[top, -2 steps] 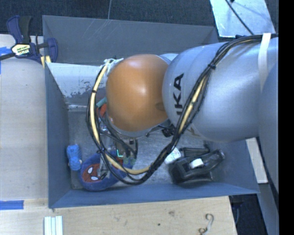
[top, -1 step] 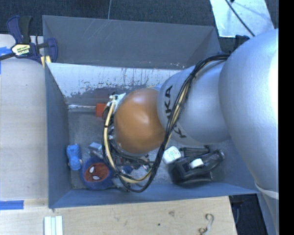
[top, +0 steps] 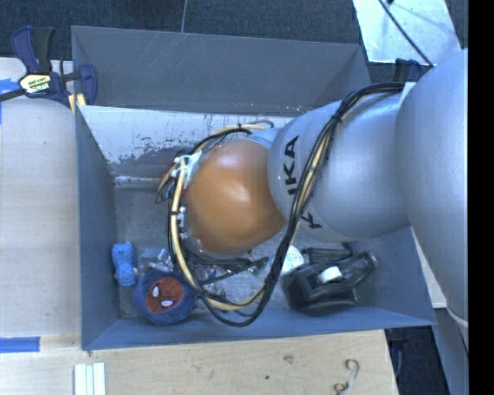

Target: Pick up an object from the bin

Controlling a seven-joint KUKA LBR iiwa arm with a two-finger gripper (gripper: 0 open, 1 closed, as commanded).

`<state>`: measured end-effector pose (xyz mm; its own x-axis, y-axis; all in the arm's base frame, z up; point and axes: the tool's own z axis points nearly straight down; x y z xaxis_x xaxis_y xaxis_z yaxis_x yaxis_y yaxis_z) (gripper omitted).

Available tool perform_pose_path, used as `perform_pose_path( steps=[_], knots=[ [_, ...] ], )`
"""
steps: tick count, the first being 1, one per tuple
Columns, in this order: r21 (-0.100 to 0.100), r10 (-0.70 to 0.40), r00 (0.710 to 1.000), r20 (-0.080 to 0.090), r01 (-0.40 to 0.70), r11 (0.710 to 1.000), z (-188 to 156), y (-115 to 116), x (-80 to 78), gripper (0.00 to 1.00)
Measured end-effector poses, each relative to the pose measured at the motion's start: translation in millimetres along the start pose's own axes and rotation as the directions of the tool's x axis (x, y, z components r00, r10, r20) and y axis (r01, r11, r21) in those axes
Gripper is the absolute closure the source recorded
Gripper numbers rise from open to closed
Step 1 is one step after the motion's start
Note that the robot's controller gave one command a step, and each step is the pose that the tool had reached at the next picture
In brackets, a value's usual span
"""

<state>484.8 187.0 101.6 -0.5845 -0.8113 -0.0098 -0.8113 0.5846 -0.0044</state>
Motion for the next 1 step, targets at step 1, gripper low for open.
perform_pose_path(
  steps=[1],
  knots=[
    [0.001,-0.131,0.991,0.001,0.131,0.991,0.3,-0.9,1.5,0.0]
  ],
)
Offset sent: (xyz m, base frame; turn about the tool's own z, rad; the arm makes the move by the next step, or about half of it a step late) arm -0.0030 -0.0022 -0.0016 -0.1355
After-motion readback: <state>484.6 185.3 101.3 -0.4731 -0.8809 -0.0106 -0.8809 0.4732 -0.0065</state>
